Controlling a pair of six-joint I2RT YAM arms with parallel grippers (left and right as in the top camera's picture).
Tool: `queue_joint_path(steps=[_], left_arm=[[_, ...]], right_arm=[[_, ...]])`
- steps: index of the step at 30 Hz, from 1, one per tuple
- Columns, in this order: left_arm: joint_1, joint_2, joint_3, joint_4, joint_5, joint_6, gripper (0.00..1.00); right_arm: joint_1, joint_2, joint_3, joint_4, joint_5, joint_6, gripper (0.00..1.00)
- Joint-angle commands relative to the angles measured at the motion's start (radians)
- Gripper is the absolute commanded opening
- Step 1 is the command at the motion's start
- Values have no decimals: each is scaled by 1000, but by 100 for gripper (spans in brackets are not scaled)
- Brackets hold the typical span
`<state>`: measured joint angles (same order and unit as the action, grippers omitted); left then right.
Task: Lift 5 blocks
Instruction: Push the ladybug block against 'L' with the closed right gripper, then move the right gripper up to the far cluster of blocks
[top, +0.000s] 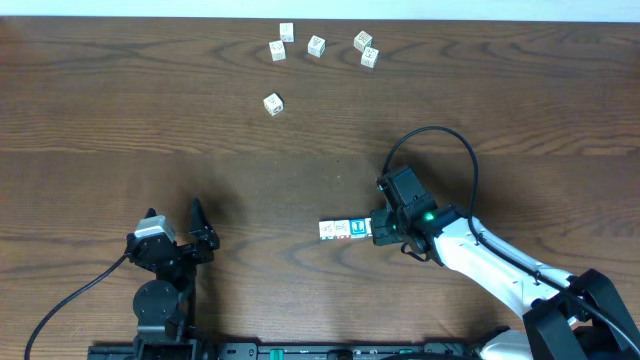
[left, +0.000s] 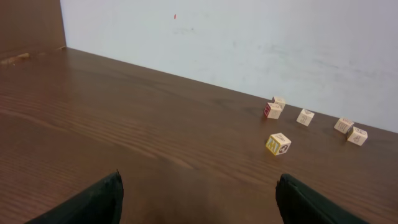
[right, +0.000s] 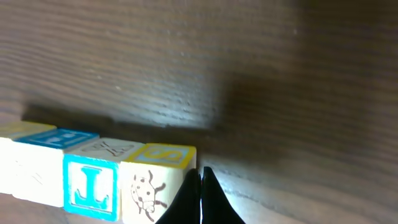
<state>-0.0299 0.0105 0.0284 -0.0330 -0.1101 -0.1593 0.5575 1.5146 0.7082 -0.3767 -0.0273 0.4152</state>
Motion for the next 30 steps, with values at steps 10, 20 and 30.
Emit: queue_joint_path(steps=[10,20,30], left_arm=[[-2,-6,-24,-30,-9,6,79],[-2,-6,-24,-30,-9,6,79],[-2,-6,-24,-30,-9,6,79]], right_arm=[[-64,-5,79,-54,113,-3,25],[-105,71,397,-8,64,-247,73],[-64,406,788,-45,-76,-370,85]])
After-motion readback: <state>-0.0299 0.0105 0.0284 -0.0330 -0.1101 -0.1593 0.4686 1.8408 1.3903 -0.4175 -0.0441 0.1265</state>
